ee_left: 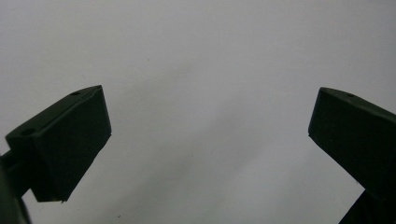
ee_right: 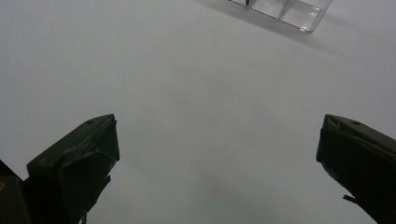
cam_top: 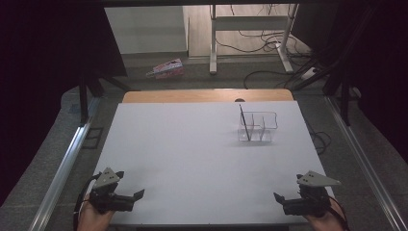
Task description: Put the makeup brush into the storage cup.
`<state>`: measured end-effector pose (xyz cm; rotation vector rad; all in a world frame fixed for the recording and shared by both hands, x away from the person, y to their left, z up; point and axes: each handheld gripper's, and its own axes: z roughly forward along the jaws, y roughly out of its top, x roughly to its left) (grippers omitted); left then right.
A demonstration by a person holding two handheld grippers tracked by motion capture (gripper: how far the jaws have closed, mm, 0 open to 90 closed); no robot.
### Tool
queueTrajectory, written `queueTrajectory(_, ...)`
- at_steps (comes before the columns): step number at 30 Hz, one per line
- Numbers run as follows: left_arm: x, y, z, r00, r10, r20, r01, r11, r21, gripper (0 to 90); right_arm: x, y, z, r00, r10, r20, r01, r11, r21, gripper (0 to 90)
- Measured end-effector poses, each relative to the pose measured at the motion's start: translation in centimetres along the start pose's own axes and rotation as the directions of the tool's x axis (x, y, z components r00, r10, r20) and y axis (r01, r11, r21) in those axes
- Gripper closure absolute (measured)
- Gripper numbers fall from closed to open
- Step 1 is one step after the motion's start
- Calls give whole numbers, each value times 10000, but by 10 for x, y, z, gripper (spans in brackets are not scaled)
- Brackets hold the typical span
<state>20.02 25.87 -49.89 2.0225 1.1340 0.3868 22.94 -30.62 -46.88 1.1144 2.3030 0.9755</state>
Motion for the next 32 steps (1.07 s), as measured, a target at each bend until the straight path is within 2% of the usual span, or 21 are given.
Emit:
queueTrajectory(8, 0, 0, 0, 10000, 3, 8, -3, 10000, 15, 0, -4, -9, -8, 9997, 192, 173, -193, 9998, 26, 0)
queueTrajectory(18, 0, 0, 0, 10000, 1, -7, -1, 10000, 43, 0, -8, -14, -18, 9989, 268, 394, -260, 9994, -217, 0)
queueTrajectory(28, 0, 0, 1, 10000, 38, -28, -38, 9999, 93, 0, -11, -17, -21, 9982, 497, 348, -487, 9984, -273, 0)
queueTrajectory(32, 0, 0, 1, 10000, 44, -50, -44, 10000, 75, 0, -10, -16, -20, 9985, 407, 375, -402, 9991, -137, 0)
